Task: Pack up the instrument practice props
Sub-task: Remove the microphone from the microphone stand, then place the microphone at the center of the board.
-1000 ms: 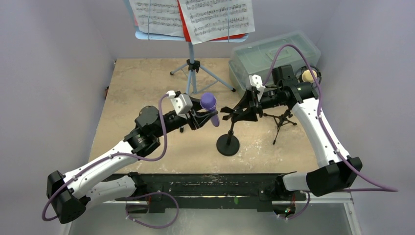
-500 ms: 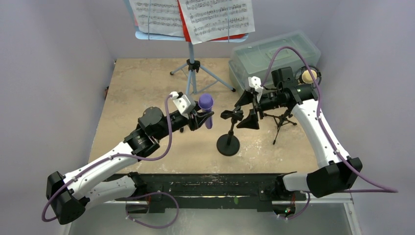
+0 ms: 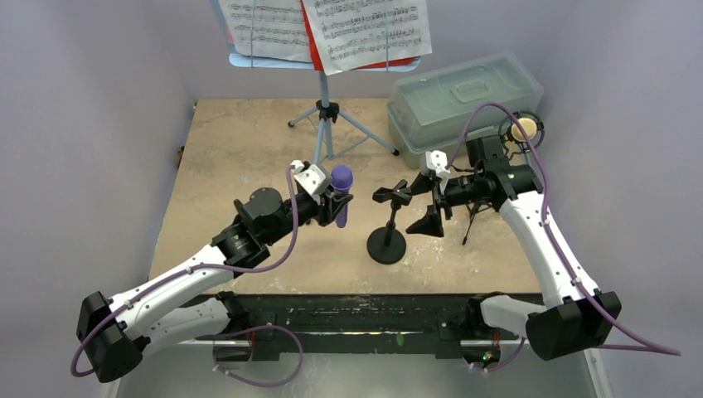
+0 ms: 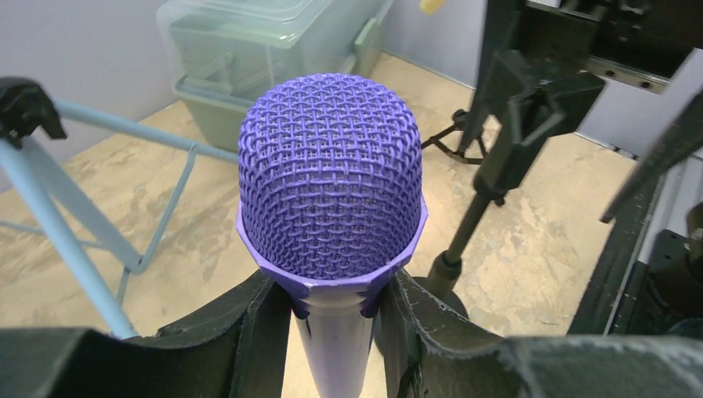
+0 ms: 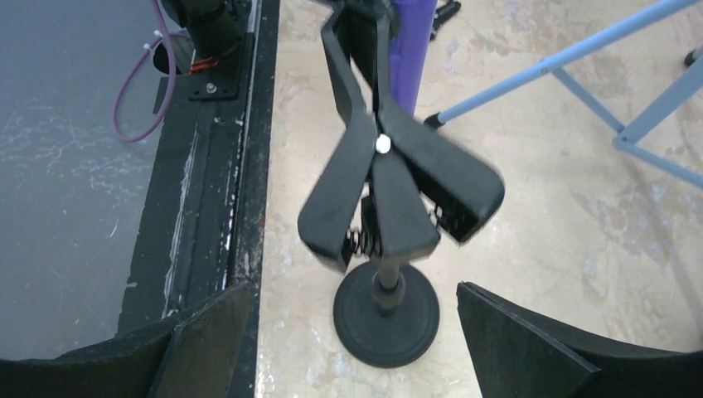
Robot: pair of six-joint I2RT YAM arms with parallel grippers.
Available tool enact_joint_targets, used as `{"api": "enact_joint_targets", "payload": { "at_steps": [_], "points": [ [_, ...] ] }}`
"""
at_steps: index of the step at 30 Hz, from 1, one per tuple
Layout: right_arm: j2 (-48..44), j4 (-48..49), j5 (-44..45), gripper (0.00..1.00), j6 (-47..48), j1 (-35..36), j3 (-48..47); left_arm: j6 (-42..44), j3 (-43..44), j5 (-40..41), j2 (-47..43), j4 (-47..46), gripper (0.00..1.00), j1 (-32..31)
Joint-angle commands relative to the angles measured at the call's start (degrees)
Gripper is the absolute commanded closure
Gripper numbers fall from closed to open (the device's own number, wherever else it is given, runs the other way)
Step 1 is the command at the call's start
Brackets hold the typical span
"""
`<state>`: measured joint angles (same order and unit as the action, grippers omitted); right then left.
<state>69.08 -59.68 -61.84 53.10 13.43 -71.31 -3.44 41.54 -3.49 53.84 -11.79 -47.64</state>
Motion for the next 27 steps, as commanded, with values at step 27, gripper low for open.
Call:
{"api": "enact_joint_targets", "payload": {
  "at_steps": [27],
  "points": [
    [-10.01,17.01,8.53,0.01,-4.30,-6.96,21.92,-23.03,2.84,24.62,2.78,21.90,1.00,11.15]
  ]
}}
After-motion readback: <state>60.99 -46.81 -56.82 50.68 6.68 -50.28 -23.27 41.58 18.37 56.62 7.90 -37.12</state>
